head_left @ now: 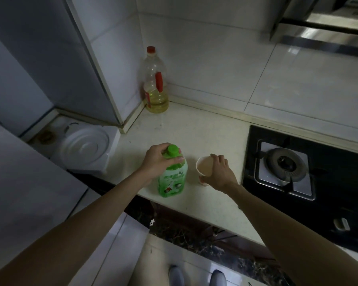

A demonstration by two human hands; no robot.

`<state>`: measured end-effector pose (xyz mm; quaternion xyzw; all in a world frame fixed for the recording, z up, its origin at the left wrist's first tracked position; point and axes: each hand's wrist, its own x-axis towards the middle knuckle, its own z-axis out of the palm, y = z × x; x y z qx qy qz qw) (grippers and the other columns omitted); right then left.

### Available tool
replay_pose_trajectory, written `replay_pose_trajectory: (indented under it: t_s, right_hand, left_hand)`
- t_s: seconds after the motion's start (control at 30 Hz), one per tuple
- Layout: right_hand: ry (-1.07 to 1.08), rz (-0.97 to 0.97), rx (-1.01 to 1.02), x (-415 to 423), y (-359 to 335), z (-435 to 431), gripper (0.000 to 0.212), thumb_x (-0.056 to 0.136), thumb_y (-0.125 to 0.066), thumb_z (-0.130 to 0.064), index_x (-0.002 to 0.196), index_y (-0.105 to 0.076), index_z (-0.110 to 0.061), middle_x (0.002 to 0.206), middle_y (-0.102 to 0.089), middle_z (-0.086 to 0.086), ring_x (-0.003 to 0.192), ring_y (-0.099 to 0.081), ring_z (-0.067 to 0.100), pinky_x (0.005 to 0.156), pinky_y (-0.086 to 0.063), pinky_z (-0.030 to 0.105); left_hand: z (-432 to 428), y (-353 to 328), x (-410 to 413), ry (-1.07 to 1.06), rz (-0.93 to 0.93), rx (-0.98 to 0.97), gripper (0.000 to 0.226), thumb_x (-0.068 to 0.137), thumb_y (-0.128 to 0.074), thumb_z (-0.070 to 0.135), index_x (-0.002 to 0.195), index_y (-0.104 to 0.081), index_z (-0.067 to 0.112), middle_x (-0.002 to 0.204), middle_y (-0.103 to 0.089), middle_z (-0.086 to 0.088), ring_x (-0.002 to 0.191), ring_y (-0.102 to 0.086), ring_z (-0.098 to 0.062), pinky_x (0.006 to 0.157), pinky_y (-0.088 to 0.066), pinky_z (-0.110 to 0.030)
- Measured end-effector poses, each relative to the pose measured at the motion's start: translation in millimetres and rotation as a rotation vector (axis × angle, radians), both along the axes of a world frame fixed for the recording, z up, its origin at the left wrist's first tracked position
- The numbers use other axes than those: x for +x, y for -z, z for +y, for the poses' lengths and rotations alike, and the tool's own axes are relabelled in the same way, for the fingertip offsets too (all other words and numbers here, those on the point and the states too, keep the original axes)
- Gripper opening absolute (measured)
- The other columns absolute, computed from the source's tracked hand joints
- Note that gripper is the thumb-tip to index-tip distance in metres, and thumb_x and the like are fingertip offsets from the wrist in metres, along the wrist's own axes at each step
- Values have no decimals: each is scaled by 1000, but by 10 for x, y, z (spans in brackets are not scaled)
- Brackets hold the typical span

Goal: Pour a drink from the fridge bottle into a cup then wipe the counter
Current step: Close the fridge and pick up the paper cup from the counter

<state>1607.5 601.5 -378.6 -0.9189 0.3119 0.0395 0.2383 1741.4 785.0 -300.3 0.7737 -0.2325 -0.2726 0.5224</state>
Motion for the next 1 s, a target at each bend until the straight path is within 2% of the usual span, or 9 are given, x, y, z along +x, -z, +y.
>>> replay_pose_trajectory:
  t_s: [0.17, 0.33, 0.5, 0.6, 0.77, 0.83, 1.0]
  right_hand:
    - [26, -50, -11, -125, -269, -135, 100, 72, -79, -43, 147, -20, -13, 139, -32, 9, 123, -37, 26, 96, -46, 45]
    - [164, -106, -20, -492, -593, -376, 103, 70, -81, -40, 148, -20, -12, 141, -31, 9, 128, -35, 27, 103, -41, 44]
    - [338, -172, -7, -1197, -773, -659, 94, 67, -85, -35, 140, -32, -10, 135, -37, 9, 125, -39, 26, 102, -41, 40]
    - [431, -199, -2, -1688, -837, -805, 94, 66, -86, -33, 141, -32, -13, 139, -35, 10, 129, -35, 27, 104, -38, 40]
    - [600, -259, 24, -2463, -928, -926, 98, 70, -84, -32, 146, -26, -10, 139, -33, 13, 129, -31, 30, 107, -34, 44]
    - [667, -270, 22, -2778, -944, -957, 99, 70, -83, -34, 146, -26, -6, 139, -34, 14, 130, -31, 30, 107, -33, 43]
    - [831, -329, 59, -3672, -982, -997, 91, 69, -84, -32, 141, -33, -6, 135, -36, 12, 127, -35, 28, 102, -43, 42]
  left_hand:
    - [-185, -94, 25, 65, -24, -3, 28, 74, -85, 19, 99, -75, 13, 103, -76, -3, 102, -69, -19, 95, -54, -44]
    - [-555, -180, -114, 156, -51, -34, 28, 72, -87, 18, 98, -76, 13, 102, -76, -5, 103, -69, -23, 96, -54, -44]
    - [-1021, -303, -413, 280, -18, -77, 26, 72, -87, 17, 95, -76, 17, 103, -76, -4, 103, -69, -23, 97, -54, -42]
    - [-1289, -407, -755, 373, -19, -94, 27, 73, -85, 15, 98, -75, 12, 103, -75, -4, 103, -69, -22, 96, -54, -37]
    - [-1735, -494, -1393, 493, -15, -98, 23, 74, -86, 15, 95, -76, 15, 103, -76, -3, 102, -70, -21, 95, -54, -40]
    - [-1886, -543, -1697, 537, -6, -100, 24, 74, -86, 17, 96, -76, 16, 105, -76, -3, 100, -70, -19, 92, -55, -37]
    - [-2194, -667, -2598, 661, -9, -127, 23, 75, -84, 13, 96, -75, 13, 106, -75, -5, 93, -70, -13, 85, -56, -30]
